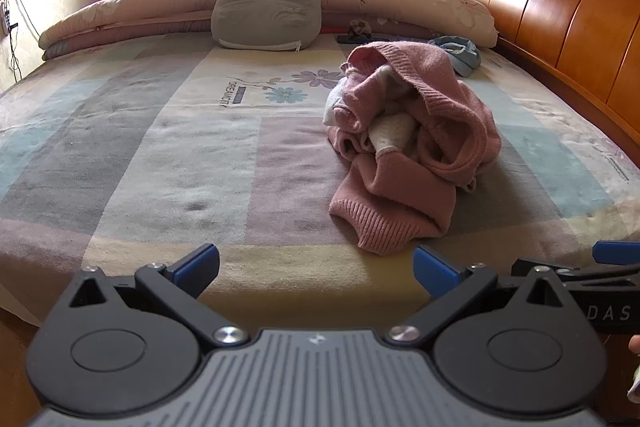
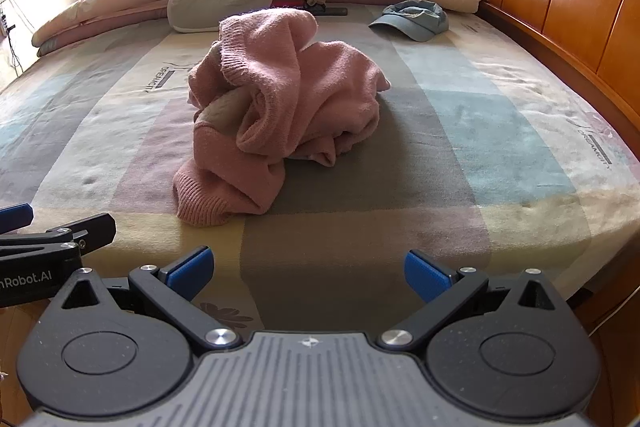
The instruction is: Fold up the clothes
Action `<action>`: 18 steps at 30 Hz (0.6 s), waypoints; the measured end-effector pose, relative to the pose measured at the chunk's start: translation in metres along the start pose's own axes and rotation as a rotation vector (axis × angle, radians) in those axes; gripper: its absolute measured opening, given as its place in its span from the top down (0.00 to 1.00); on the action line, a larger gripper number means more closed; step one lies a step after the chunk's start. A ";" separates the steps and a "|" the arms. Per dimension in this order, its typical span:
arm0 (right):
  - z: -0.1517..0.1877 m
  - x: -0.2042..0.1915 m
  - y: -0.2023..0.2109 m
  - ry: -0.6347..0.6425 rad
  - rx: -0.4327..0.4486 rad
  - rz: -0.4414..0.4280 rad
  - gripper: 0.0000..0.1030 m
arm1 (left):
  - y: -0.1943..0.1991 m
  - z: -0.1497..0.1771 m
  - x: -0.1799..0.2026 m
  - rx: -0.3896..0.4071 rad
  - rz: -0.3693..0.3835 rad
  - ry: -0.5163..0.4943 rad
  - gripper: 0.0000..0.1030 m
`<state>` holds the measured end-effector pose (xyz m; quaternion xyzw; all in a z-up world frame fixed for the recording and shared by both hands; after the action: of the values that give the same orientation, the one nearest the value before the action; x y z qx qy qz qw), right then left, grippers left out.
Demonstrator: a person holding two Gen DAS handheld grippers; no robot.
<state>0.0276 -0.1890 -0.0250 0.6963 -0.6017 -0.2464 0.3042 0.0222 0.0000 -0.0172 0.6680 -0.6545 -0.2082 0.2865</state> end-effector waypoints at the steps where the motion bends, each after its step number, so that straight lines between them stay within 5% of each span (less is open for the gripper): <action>1: 0.000 0.000 0.000 -0.001 -0.001 -0.002 0.00 | 0.001 -0.001 -0.001 -0.002 0.008 0.009 0.00; 18: -0.001 -0.003 -0.001 0.022 -0.002 -0.019 0.00 | -0.005 0.002 0.000 -0.005 0.000 0.003 0.00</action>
<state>0.0283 -0.1857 -0.0253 0.7042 -0.5914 -0.2423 0.3092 0.0249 -0.0002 -0.0218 0.6677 -0.6535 -0.2086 0.2892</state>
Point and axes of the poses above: each gripper's, at about its wrist camera, not at the fingertips, and y roughly against the way its jaws point, x to its right, z to its underside, the point moved 3 cm from there along -y, roughly the way its jaws point, and after that the axes turned 4 degrees about y, right-handed, at the moved point
